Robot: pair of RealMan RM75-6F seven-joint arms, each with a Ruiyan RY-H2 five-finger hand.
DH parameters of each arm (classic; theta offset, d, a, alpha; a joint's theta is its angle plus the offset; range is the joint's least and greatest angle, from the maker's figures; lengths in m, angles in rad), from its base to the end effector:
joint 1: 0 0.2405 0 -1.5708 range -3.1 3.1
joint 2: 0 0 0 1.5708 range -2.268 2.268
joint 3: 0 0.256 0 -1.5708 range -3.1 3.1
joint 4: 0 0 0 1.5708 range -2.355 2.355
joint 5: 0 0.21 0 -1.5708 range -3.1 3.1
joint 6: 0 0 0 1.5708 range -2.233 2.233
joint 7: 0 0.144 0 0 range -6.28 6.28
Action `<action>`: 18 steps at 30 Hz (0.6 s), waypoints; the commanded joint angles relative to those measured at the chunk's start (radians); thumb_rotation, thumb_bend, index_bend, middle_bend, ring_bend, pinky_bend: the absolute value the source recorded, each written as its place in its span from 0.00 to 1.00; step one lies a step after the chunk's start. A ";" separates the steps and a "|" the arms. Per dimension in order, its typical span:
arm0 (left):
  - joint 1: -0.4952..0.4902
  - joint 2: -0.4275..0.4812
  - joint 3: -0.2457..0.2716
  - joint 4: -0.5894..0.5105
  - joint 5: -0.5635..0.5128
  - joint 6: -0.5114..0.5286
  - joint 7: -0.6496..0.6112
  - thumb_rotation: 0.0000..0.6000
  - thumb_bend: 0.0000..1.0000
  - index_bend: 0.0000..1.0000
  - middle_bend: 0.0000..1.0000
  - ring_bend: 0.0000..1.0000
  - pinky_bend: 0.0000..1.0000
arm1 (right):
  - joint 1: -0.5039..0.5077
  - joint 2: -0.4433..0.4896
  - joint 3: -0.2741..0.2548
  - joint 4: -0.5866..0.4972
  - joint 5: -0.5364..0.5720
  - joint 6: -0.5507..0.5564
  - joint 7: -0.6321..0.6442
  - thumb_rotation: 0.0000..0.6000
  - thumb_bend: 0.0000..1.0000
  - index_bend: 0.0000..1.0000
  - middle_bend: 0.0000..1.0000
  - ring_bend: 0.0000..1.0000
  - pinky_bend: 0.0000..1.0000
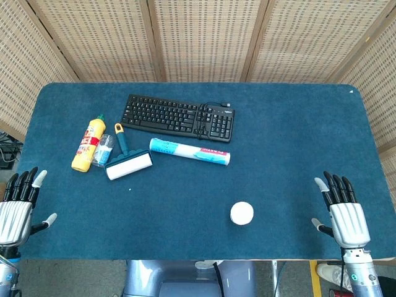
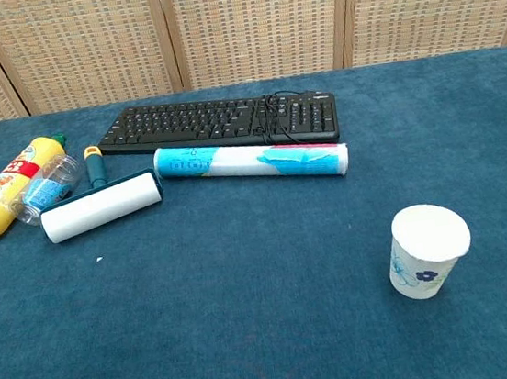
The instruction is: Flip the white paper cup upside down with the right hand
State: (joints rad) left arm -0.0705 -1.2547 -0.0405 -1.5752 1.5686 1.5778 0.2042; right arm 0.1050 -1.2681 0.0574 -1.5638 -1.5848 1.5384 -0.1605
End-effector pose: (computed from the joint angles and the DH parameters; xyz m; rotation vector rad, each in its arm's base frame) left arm -0.2944 0.1735 0.1270 -1.4107 -0.7448 -0.8997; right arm -0.2873 -0.1871 0.1200 1.4437 -0.7647 0.9581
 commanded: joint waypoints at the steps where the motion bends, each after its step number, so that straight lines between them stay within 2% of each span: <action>1: -0.001 -0.001 0.000 0.000 -0.002 -0.003 0.000 1.00 0.15 0.00 0.00 0.00 0.00 | 0.001 0.001 -0.002 -0.004 0.003 -0.006 -0.005 1.00 0.17 0.05 0.00 0.00 0.00; 18: -0.003 -0.005 -0.006 0.003 -0.008 -0.004 0.005 1.00 0.15 0.00 0.00 0.00 0.00 | 0.001 0.006 -0.003 -0.013 0.003 -0.012 0.008 1.00 0.17 0.05 0.00 0.00 0.00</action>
State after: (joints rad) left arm -0.0732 -1.2597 -0.0457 -1.5719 1.5605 1.5733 0.2091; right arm 0.1057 -1.2618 0.0548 -1.5773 -1.5818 1.5270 -0.1529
